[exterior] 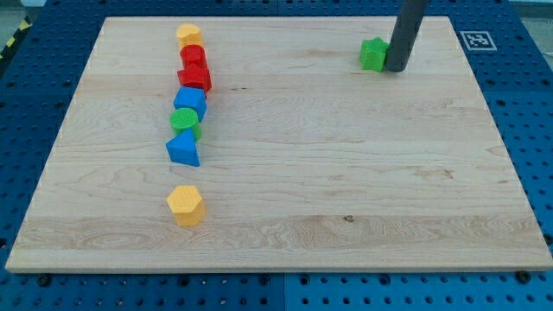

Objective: Push the green star at the top right corner of the board

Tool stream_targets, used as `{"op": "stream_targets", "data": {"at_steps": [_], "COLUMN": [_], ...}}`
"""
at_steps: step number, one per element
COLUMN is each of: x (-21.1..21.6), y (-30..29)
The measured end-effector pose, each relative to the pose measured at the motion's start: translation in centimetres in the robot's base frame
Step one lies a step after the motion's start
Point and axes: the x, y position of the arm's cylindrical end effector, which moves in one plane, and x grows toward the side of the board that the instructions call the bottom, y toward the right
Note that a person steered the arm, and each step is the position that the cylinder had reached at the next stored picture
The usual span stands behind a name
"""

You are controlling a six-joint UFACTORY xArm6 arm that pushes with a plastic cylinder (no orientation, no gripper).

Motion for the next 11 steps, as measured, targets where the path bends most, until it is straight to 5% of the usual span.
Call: {"op": "stream_targets", "data": {"at_steps": [1,3,5,8,11], "x": [1.5,-2.9,-1.1,1.2,-3.3], "y": [-2.9,-7.1,-0.6,1.6,4.0]}}
